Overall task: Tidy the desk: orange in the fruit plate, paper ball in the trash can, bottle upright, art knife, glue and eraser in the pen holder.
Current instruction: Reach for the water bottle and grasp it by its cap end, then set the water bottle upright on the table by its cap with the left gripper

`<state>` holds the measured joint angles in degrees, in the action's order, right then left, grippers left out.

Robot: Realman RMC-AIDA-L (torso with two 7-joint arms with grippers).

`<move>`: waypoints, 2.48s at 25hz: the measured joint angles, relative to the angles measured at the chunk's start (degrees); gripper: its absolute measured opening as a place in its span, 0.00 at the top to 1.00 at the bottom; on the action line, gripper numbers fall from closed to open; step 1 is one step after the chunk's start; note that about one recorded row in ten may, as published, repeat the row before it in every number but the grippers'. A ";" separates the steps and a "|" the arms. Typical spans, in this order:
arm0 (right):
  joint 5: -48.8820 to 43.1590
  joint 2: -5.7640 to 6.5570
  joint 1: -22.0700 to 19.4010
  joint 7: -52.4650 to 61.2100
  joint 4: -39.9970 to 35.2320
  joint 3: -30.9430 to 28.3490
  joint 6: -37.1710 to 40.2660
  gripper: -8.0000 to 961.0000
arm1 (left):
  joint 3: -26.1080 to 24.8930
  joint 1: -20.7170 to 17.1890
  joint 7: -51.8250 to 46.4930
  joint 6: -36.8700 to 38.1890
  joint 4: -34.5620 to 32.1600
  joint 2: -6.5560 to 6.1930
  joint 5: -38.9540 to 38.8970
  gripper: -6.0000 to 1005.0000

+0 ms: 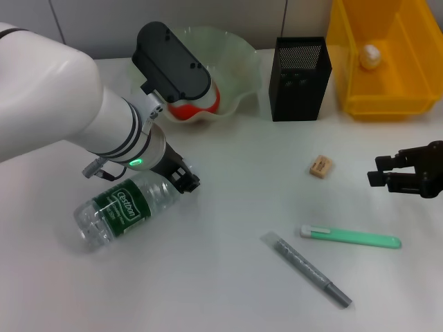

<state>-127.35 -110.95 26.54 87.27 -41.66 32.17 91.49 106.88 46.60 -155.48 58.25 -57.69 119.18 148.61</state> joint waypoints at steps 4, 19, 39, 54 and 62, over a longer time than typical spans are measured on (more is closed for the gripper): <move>0.00 -0.04 0.00 0.00 0.00 0.00 0.00 0.57 | -0.01 -0.04 -0.03 0.26 -0.15 0.00 -0.04 0.55; 0.00 -0.15 0.00 0.00 0.00 0.00 0.00 0.57 | 0.87 -0.25 -0.01 1.84 -1.62 0.00 -0.31 0.55; 0.28 -0.48 0.00 0.00 -0.03 -0.32 -0.12 0.57 | -0.15 -6.02 -0.57 7.58 -14.51 -0.18 5.61 0.55; 0.44 -0.60 0.50 0.04 -0.21 -0.39 -0.18 0.57 | -3.23 -8.92 -0.68 13.61 -23.26 -0.45 9.44 0.55; 0.44 -0.66 0.62 0.04 -0.23 -0.51 -0.17 0.57 | -4.00 -10.09 -0.70 16.30 -26.68 -0.40 11.40 0.55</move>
<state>-126.90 -111.60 27.16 87.31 -41.88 31.66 91.31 102.88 36.51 -156.18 74.55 -84.37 118.78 160.02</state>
